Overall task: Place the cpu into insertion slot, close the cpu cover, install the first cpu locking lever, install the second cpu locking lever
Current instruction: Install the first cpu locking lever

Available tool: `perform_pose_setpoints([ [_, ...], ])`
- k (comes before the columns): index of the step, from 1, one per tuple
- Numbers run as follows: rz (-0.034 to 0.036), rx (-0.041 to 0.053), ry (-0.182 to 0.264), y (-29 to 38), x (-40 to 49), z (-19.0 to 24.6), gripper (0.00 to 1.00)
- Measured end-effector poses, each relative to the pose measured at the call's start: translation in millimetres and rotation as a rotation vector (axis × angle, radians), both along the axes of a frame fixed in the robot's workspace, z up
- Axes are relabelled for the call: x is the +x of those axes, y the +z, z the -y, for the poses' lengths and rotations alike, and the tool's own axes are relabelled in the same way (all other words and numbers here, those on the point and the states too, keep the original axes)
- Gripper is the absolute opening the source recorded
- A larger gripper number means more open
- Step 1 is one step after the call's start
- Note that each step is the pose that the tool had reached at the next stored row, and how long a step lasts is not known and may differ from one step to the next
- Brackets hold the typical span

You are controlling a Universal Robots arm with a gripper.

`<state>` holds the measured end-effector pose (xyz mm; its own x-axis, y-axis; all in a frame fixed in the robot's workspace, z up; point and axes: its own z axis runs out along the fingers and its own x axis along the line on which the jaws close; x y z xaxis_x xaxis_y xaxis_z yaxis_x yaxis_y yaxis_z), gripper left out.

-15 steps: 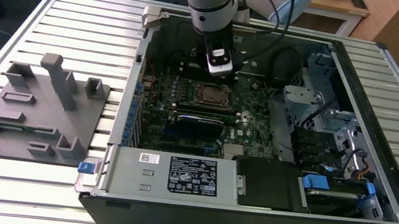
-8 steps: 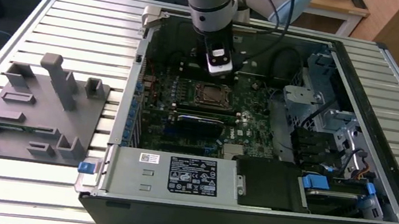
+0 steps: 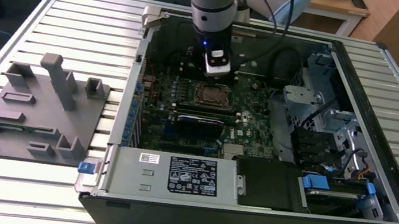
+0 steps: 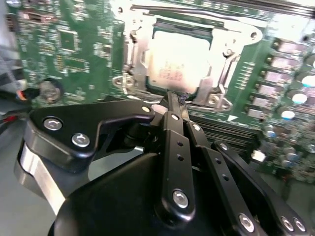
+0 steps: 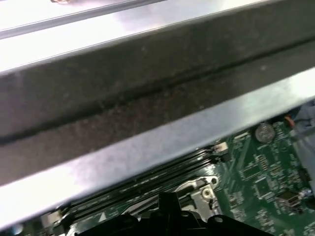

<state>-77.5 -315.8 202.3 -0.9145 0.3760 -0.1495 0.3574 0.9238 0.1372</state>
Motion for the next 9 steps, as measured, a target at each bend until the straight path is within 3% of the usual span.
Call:
perform_pose_setpoints([
  [1,-0.0092,0.0001,0.0,0.0,0.0,0.0,0.1],
  [7,-0.0197,0.0002,0.0,-0.1,0.0,0.0,0.1],
  [9,-0.0203,0.0,0.0,0.6,0.0,0.0,0.1],
])
